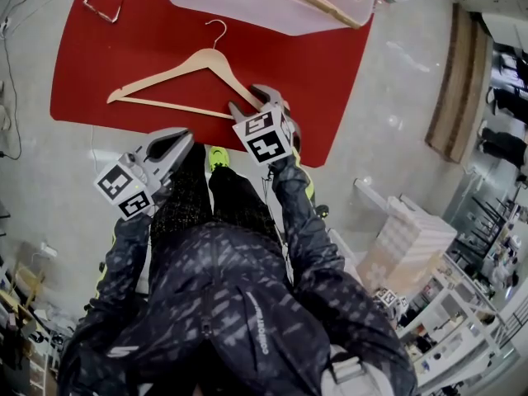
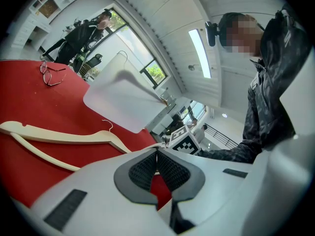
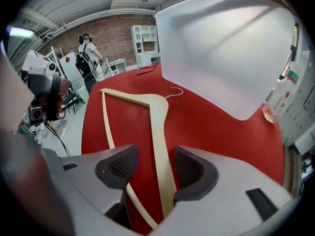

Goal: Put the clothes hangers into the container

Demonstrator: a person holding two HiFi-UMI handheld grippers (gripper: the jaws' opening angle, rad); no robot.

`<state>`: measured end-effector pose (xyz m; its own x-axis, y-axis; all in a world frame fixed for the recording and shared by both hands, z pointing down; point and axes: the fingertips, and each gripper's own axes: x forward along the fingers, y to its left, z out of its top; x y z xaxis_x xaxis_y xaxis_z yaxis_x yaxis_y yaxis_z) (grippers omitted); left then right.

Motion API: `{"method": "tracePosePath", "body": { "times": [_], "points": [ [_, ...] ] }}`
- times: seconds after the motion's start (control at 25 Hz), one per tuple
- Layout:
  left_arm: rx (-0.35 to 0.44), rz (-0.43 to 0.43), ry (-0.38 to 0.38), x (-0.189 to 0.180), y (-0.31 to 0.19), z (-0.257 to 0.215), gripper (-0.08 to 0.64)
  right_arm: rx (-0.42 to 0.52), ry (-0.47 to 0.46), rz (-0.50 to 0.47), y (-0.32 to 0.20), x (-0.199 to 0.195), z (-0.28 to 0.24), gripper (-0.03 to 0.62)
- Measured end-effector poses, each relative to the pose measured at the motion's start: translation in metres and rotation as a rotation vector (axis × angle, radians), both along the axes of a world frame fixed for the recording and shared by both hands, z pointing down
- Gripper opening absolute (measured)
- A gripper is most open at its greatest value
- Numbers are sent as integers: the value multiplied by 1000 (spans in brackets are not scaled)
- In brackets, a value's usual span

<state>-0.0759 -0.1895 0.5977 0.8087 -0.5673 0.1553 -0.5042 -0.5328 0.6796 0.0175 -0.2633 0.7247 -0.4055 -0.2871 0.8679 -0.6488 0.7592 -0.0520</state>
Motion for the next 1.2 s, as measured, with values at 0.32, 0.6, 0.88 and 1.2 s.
{"method": "tracePosePath", "body": {
  "times": [0.32,0.6,0.88,1.2],
  "points": [
    [4,0,-5,3,6,-5,12,-16,17,-22,11,-8,-1,136],
    [14,7,-5,4,8,-7,12,-11,31,-23,14,-12,2,87],
    [15,2,-12,8,7,-8,12,9,-2,-13,17,-5,-8,86],
    [24,1,-14,1,9,-14,11,58,-40,-3,16,-13,-31,86]
  ]
}}
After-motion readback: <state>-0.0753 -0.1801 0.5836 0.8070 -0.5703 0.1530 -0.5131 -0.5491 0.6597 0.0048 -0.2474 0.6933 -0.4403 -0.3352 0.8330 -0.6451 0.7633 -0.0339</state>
